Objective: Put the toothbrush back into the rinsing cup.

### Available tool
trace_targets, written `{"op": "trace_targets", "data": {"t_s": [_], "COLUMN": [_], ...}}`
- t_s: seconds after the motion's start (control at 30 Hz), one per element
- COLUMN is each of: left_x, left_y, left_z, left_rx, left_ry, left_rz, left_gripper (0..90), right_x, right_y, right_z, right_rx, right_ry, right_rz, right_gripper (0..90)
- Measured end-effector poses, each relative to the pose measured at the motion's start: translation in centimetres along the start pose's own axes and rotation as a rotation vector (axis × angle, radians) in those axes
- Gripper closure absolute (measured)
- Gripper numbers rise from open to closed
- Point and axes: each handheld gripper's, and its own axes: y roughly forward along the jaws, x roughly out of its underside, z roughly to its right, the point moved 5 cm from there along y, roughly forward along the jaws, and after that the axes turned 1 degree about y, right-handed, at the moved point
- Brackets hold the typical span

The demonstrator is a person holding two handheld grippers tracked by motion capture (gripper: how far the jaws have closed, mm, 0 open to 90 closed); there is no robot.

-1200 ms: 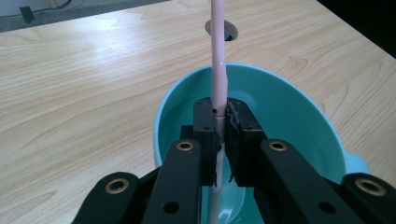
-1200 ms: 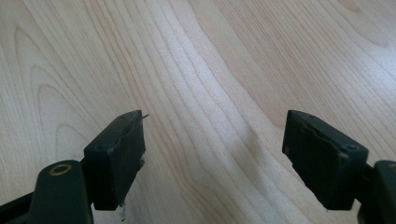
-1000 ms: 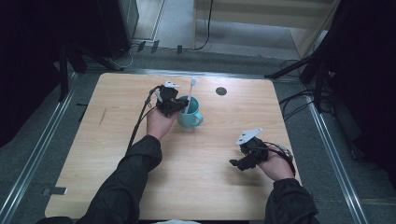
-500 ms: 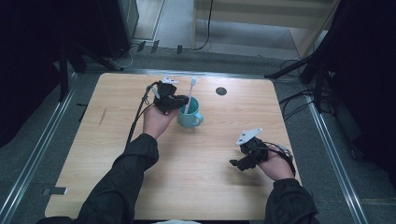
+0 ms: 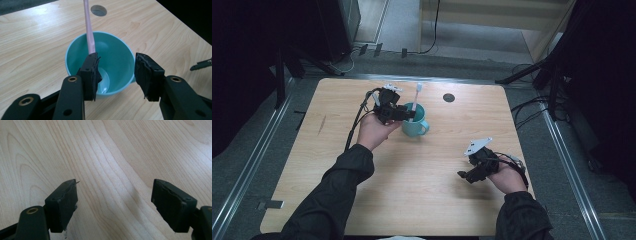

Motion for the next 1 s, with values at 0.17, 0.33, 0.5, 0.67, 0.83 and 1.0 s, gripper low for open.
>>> {"op": "trace_targets", "data": {"t_s": [0.17,0.33,0.5,0.67,0.83,1.0], "left_x": [0.4,1.6,2.6,4.7,5.7,6.9], "left_y": [-1.0,-2.2,-2.9,-3.8,-4.4,-4.9], "left_z": [0.2,0.1,-0.2,-1.0,-1.5,-1.8], "left_rx": [0.011,0.016,0.021,0.001,0.006,0.008], "left_ry": [0.010,0.017,0.010,0.020,0.011,0.002], "left_rz": [-0.015,-0.043,-0.053,-0.088,-0.096,-0.104], "left_gripper": [48.7,46.1,44.5,43.7,43.1,42.3], "right_x": [0.1,0.4,0.6,1.1,1.3,1.6], "right_y": [0.0,-0.2,-0.2,-0.4,-0.5,-0.8], "right_z": [0.0,0.0,0.0,0.0,-0.1,-0.2], "right_rx": [0.001,0.007,0.013,0.020,0.025,0.034], "right_ry": [-0.001,0.006,0.019,0.034,0.036,0.047], "right_rz": [0.001,-0.004,-0.005,-0.009,-0.011,-0.012], "right_gripper": [21.0,21.0,21.0,21.0,21.0,20.9]}}
